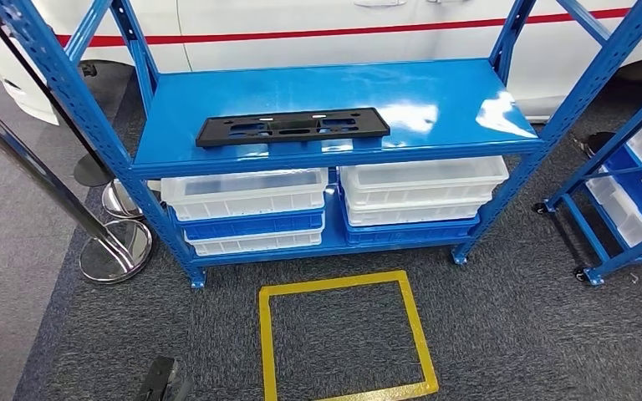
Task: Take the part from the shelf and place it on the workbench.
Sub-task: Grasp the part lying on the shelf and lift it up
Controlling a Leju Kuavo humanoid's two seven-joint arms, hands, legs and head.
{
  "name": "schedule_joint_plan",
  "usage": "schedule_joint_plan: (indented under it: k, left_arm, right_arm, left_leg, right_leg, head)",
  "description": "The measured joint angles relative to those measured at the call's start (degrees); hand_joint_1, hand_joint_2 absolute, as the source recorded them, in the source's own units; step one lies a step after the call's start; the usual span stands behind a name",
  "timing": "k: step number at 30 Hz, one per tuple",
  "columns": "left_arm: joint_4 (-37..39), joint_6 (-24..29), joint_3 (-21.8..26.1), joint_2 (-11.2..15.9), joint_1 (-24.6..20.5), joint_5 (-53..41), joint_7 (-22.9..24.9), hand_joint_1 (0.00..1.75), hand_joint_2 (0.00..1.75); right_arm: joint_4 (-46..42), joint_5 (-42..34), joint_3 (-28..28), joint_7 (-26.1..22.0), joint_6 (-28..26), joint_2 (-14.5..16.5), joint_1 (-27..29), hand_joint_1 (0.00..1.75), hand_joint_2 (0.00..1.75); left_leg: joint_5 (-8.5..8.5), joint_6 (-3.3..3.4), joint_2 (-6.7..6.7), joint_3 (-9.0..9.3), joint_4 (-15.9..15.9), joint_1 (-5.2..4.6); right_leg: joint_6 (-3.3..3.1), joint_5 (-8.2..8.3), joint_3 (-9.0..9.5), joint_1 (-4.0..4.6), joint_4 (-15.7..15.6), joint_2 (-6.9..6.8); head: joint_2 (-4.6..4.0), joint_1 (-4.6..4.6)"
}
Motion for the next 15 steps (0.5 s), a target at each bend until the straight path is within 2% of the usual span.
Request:
schedule_joint_plan:
  k: [2,3,5,7,9,11,12,13,14,15]
  left_arm:
    - [1.31,0.44,1.47,-0.32,0.09,-1.31,-1.1,0.0,0.0]
    - [1.97,0.66,2.27,-0.43,0.15,-1.94,-1.64,0.0,0.0]
    - [3.25,1.08,3.99,-0.59,0.33,-3.17,-2.73,0.0,0.0]
    - [4.33,1.47,5.62,-0.7,0.58,-4.31,-3.73,0.0,0.0]
    - [5.44,1.86,7.06,-0.76,0.8,-5.39,-4.6,0.0,0.0]
    - [6.74,2.2,8.52,-0.8,1.17,-6.46,-5.43,0.0,0.0]
    - [7.38,2.38,9.27,-0.81,1.42,-6.98,-5.83,0.0,0.0]
    - [8.02,2.57,10.08,-0.83,1.68,-7.53,-6.26,0.0,0.0]
    - [8.65,2.79,10.85,-0.85,1.88,-8.09,-6.68,0.0,0.0]
    - [9.23,3.0,11.6,-0.85,2.02,-8.64,-7.12,0.0,0.0]
  right_arm:
    - [-0.37,2.23,-2.19,-1.43,-0.3,0.33,-1.17,0.0,1.75]
    - [-0.56,3.35,-3.31,-2.13,-0.44,0.55,-1.75,0.0,1.75]
    - [-0.93,5.68,-5.49,-3.52,-0.74,1.08,-2.78,0.0,1.75]
    - [-1.3,8.04,-7.44,-4.8,-1.17,1.61,-3.59,0.0,1.75]
    - [-1.69,10.32,-9.21,-6.0,-1.77,2.03,-4.49,0.0,1.75]
    - [-2.08,12.56,-10.89,-7.19,-2.41,2.4,-5.38,0.0,1.75]
    - [-2.26,13.67,-11.73,-7.79,-2.7,2.56,-5.79,0.0,1.75]
    - [-2.45,14.85,-12.62,-8.41,-3.02,2.76,-6.19,0.0,1.75]
    - [-2.65,16.03,-13.54,-9.04,-3.36,2.95,-6.58,0.0,1.75]
    - [-2.84,17.16,-14.42,-9.64,-3.66,3.16,-7.0,0.0,1.75]
  left_leg:
    - [-0.37,-0.47,-0.02,-0.04,0.36,-0.18]
    - [-0.5,-0.77,-0.01,-0.12,0.49,-0.27]
    - [-0.57,-1.37,0.03,-0.15,0.52,-0.35]
    - [-1.13,-1.9,0.02,-0.29,1.03,-0.24]
    - [-3.84,-2.42,-0.04,-2.14,5.13,-0.06]
    - [-7.4,-2.84,-0.06,-5.73,12.65,0.11]
    - [-8.19,-2.98,-0.06,-7.18,15.53,0.19]
    - [-7.79,-3.06,-0.05,-7.76,16.46,0.24]
    - [-6.31,-3.08,-0.05,-7.3,15.16,0.3]
    - [-4.08,-3.04,-0.05,-5.89,11.9,0.36]
  right_leg:
    - [-0.49,2.65,3.05,0.18,-6.66,-0.11]
    - [-0.75,2.96,3.74,0.32,-8.32,-0.12]
    - [-1.3,2.81,3.83,0.5,-8.97,-0.04]
    - [-1.99,3.03,4.02,0.27,-9.42,-0.09]
    - [-2.63,3.25,4.14,0.09,-9.78,-0.23]
    - [-2.89,3.25,4.04,0.2,-9.76,-0.28]
    - [-2.91,3.23,4.04,0.24,-9.73,-0.25]
    - [-2.92,3.2,4.08,0.25,-9.7,-0.23]
    - [-2.9,3.15,4.14,0.24,-9.66,-0.18]
    - [-2.83,3.08,4.22,0.23,-9.61,-0.14]
  head:
    - [0.0,-0.01]
    - [0.0,-0.02]
    - [0.0,-0.04]
    - [0.0,-0.03]
    - [0.0,-0.04]
    - [0.0,-0.04]
    - [0.0,-0.04]
    - [0.0,-0.04]
    - [0.0,-0.04]
    - [0.0,-0.04]
